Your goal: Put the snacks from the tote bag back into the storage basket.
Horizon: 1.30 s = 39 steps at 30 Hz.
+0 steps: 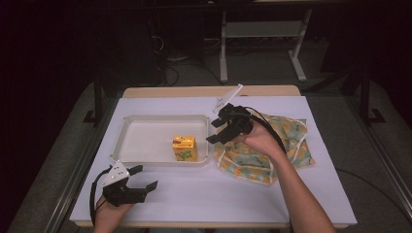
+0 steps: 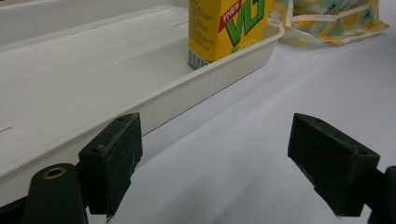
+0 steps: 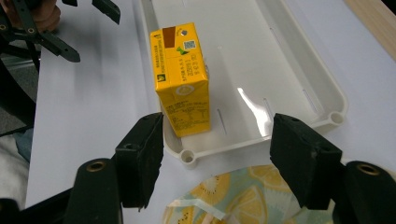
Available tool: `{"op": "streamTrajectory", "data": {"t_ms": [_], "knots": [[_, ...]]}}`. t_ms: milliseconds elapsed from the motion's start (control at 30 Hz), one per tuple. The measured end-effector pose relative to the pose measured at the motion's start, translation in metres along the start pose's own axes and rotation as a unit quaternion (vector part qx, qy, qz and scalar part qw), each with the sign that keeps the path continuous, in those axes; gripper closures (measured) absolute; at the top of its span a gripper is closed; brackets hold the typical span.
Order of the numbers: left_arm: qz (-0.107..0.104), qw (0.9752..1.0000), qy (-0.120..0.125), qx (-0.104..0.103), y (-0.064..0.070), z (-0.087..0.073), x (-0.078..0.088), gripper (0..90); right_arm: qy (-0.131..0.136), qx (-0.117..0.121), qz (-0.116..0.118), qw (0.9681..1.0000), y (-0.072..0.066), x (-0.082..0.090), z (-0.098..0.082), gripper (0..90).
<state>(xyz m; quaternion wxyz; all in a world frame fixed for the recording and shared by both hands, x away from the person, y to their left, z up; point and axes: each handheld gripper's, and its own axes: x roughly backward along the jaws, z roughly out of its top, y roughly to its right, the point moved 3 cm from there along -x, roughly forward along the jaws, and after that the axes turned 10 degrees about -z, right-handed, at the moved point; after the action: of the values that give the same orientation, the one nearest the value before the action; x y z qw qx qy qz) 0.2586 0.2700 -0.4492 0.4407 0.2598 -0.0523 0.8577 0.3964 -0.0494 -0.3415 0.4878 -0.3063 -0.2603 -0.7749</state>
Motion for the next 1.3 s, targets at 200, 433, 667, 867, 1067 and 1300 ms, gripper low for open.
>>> {"op": "streamTrajectory", "data": {"t_ms": [200,433,667,867,1067,1300], "knots": [[0.000,1.0000,0.002,0.001,0.000,0.000,0.000,17.5,-0.007,-0.008,0.000,0.9999,0.002,0.002,-0.007,34.1],[0.000,1.0000,0.001,0.002,0.000,0.000,0.000,17.5,-0.005,-0.009,-0.003,0.9999,0.003,0.004,-0.013,34.3],[0.001,1.0000,-0.001,0.002,0.000,0.000,0.000,17.5,-0.003,-0.018,-0.003,0.9998,0.003,0.006,-0.017,34.2],[0.000,1.0000,-0.001,0.002,0.000,0.000,0.000,17.6,-0.005,-0.024,-0.002,0.9997,0.004,0.006,-0.023,34.2],[0.000,1.0000,0.000,0.002,0.000,0.000,0.000,17.6,-0.007,-0.028,-0.003,0.9996,0.005,0.007,-0.028,34.2],[0.000,1.0000,-0.001,0.001,0.000,0.000,-0.001,17.6,-0.009,-0.037,-0.005,0.9993,0.005,0.012,-0.035,34.1]]}}
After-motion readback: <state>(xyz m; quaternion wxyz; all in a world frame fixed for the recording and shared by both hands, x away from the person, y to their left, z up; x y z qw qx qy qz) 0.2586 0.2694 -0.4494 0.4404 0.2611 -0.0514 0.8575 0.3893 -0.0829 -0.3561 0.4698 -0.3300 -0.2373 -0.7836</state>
